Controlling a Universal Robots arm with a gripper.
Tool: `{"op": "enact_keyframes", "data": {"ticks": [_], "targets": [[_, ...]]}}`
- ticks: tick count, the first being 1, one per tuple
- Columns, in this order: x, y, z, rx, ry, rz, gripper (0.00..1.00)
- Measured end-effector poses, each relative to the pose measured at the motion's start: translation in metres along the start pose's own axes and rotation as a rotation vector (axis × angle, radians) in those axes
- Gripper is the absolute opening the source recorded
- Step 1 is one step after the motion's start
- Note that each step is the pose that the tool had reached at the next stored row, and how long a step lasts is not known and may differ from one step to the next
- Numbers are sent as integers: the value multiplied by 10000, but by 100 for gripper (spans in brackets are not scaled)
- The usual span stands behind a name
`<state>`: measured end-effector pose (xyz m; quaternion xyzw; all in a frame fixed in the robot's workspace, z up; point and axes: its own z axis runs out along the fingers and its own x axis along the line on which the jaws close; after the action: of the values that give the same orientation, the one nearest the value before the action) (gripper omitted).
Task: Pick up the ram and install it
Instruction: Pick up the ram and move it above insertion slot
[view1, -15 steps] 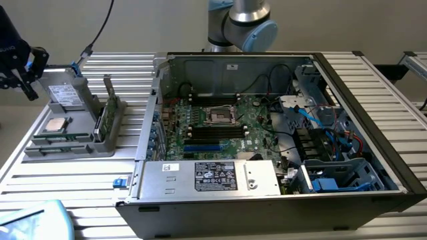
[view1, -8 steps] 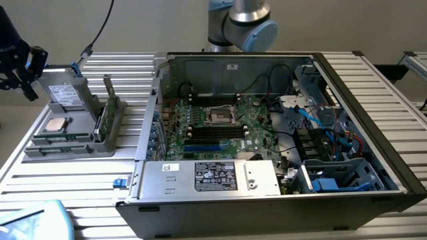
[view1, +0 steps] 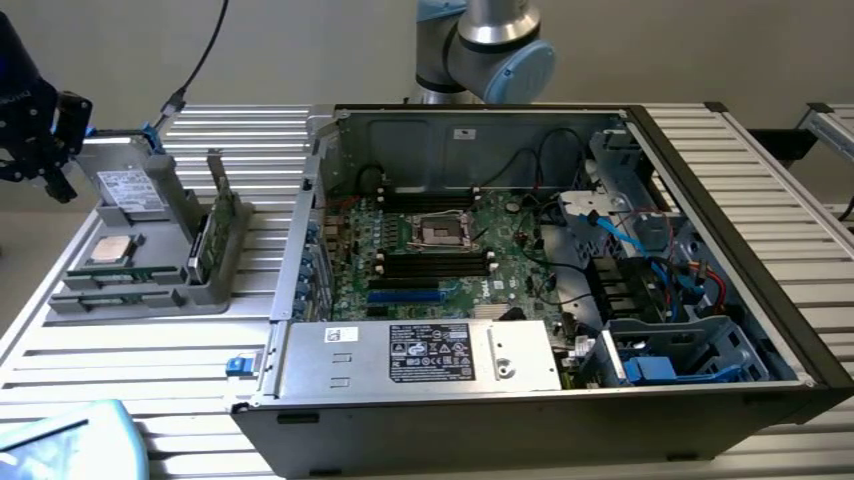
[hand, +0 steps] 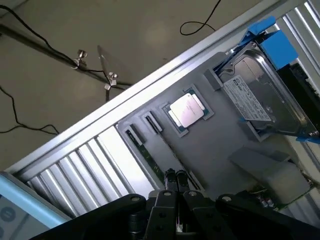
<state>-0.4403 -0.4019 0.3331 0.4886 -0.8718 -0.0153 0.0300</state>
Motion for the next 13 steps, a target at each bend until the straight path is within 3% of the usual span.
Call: {"op": "enact_keyframes", "data": {"ticks": [13], "targets": [[0,0,1,88,133,-2365,10]]}}
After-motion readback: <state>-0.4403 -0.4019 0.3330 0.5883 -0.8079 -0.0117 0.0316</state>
